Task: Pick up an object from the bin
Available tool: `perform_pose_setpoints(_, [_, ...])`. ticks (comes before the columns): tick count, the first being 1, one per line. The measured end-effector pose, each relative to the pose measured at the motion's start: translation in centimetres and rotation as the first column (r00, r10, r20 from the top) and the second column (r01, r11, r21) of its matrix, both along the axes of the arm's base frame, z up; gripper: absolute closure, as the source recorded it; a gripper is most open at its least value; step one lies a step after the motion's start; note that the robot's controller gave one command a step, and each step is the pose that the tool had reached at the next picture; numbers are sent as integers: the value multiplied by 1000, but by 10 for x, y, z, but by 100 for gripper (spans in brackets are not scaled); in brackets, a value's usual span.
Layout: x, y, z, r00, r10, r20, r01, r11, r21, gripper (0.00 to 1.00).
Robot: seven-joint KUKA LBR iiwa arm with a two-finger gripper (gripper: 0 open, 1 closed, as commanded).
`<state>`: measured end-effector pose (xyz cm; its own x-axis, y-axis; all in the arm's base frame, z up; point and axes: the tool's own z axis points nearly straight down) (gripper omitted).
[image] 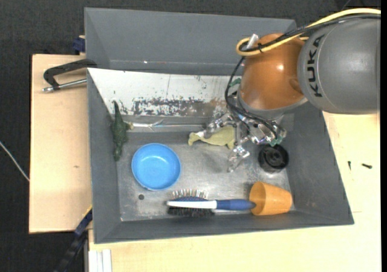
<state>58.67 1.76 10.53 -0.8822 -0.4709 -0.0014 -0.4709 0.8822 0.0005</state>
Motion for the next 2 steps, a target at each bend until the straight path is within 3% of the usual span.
perform_pose_setpoints(1, [12, -53, -31, 999, 50, 11, -50, 999, 13, 0])
perform_pose_setpoints(2, [15, -55, -27, 998, 50, 24, -50, 999, 5, 100])
